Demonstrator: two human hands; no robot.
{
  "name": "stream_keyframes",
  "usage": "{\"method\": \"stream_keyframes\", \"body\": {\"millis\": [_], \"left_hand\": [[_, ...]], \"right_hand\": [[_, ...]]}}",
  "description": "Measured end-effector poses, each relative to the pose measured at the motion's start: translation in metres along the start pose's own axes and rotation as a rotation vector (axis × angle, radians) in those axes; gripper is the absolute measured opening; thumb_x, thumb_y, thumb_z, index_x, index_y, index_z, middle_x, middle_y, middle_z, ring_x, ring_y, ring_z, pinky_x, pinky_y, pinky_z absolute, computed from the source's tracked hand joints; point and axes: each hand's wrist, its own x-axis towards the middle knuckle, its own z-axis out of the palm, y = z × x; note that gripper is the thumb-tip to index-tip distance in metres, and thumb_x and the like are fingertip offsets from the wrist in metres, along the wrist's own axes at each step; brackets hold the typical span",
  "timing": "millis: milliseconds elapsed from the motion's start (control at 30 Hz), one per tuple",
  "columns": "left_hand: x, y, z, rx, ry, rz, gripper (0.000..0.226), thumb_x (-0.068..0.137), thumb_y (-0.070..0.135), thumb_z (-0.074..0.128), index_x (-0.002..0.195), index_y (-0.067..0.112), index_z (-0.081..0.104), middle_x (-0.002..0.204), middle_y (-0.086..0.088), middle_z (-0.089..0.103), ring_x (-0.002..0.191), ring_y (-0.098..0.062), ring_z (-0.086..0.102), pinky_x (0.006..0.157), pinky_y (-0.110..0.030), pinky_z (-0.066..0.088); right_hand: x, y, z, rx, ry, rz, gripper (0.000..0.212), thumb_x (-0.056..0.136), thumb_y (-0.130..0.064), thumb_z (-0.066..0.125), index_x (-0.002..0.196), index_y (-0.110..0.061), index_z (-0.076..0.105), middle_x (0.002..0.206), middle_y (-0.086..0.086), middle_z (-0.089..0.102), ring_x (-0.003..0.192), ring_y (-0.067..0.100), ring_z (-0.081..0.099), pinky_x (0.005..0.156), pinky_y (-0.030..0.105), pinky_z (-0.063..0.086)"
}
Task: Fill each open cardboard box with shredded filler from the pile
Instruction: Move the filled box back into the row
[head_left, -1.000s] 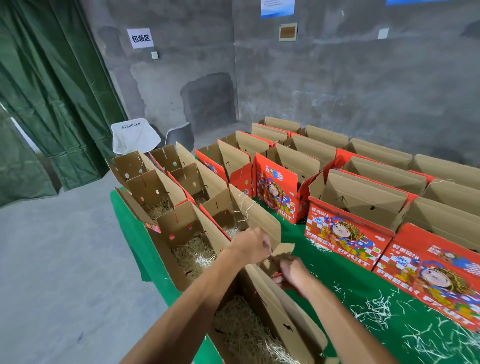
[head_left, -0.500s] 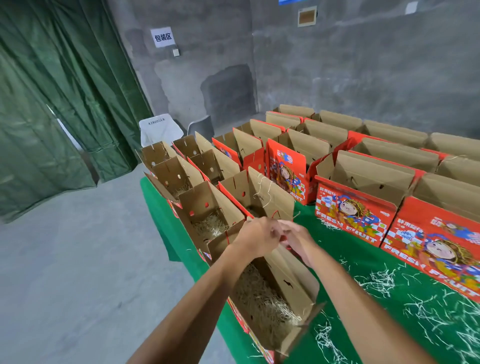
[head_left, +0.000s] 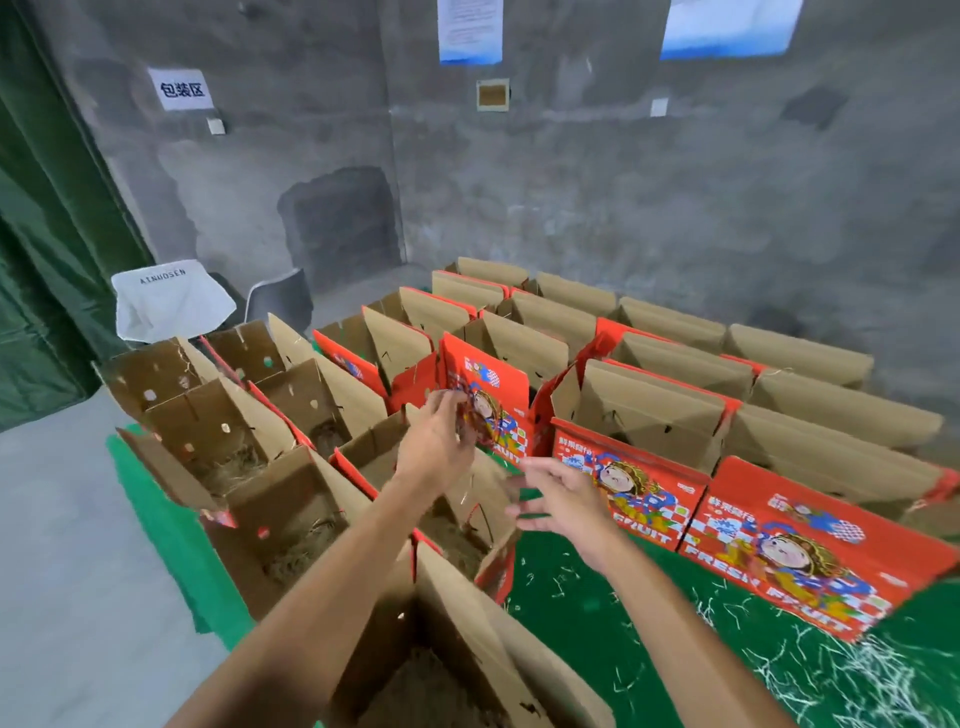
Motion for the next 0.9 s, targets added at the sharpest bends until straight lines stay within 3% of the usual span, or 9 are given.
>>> {"method": "stream_keyframes", "body": {"millis": [100, 200, 300, 433, 600, 800, 900], "left_hand": [[0.074, -0.035, 0.01, 0.032, 0.012, -0.069, 0.047, 0.091, 0.032, 0.058, 0.135, 0.019, 0.045, 0.135, -0.001, 0.049, 0.122, -0.022, 0.05, 0.101, -0.042, 0.048], [0.139, -0.065, 0.024, 0.081, -0.045, -0.115, 0.042, 0.093, 0.038, 0.052, 0.13, 0.019, 0.047, 0.128, -0.003, 0.054, 0.118, -0.024, 0.052, 0.098, -0.045, 0.049], [0.183, -0.094, 0.039, 0.156, -0.13, -0.169, 0.038, 0.093, 0.033, 0.047, 0.128, 0.017, 0.048, 0.127, -0.006, 0.055, 0.117, -0.028, 0.052, 0.099, -0.046, 0.047], [0.226, -0.139, 0.064, 0.302, -0.241, -0.254, 0.044, 0.093, 0.026, 0.049, 0.133, 0.01, 0.044, 0.132, -0.012, 0.052, 0.124, -0.032, 0.049, 0.102, -0.045, 0.042], [0.25, -0.181, 0.088, 0.321, -0.393, -0.385, 0.026, 0.094, 0.02, 0.051, 0.119, 0.011, 0.055, 0.111, -0.009, 0.065, 0.099, -0.028, 0.066, 0.087, -0.039, 0.055], [0.255, -0.201, 0.091, 0.383, -0.425, -0.287, 0.017, 0.094, 0.021, 0.053, 0.107, 0.014, 0.062, 0.089, -0.003, 0.063, 0.076, -0.02, 0.062, 0.068, -0.032, 0.053], [0.25, -0.195, 0.085, 0.44, -0.523, -0.194, 0.025, 0.09, 0.021, 0.051, 0.11, 0.012, 0.062, 0.103, -0.008, 0.067, 0.089, -0.026, 0.064, 0.07, -0.032, 0.051]], "right_hand": [[0.034, -0.014, -0.003, -0.015, 0.057, -0.031, 0.023, 0.099, -0.031, 0.06, 0.121, -0.026, 0.063, 0.112, -0.002, 0.074, 0.089, 0.027, 0.075, 0.081, 0.043, 0.062], [0.07, -0.025, -0.008, -0.033, 0.121, -0.039, 0.022, 0.1, -0.03, 0.058, 0.121, -0.025, 0.063, 0.109, -0.004, 0.075, 0.088, 0.026, 0.075, 0.081, 0.043, 0.062], [0.098, -0.027, -0.012, -0.051, 0.178, -0.027, 0.02, 0.102, -0.027, 0.054, 0.12, -0.024, 0.063, 0.105, -0.007, 0.075, 0.087, 0.024, 0.074, 0.077, 0.037, 0.062], [0.123, -0.012, -0.019, -0.029, 0.231, 0.002, 0.019, 0.102, -0.025, 0.055, 0.119, -0.02, 0.064, 0.104, -0.002, 0.076, 0.086, 0.029, 0.074, 0.08, 0.042, 0.06], [0.132, 0.013, -0.037, -0.06, 0.297, 0.065, 0.02, 0.102, -0.023, 0.055, 0.115, -0.014, 0.067, 0.1, 0.005, 0.077, 0.083, 0.032, 0.073, 0.078, 0.042, 0.058], [0.137, 0.022, -0.044, -0.115, 0.332, 0.11, 0.021, 0.103, -0.026, 0.054, 0.113, -0.016, 0.069, 0.098, 0.002, 0.077, 0.084, 0.028, 0.074, 0.082, 0.046, 0.059], [0.136, 0.019, -0.036, -0.153, 0.311, 0.118, 0.022, 0.102, -0.031, 0.054, 0.115, -0.019, 0.068, 0.099, -0.002, 0.077, 0.085, 0.024, 0.074, 0.085, 0.046, 0.06]]}}
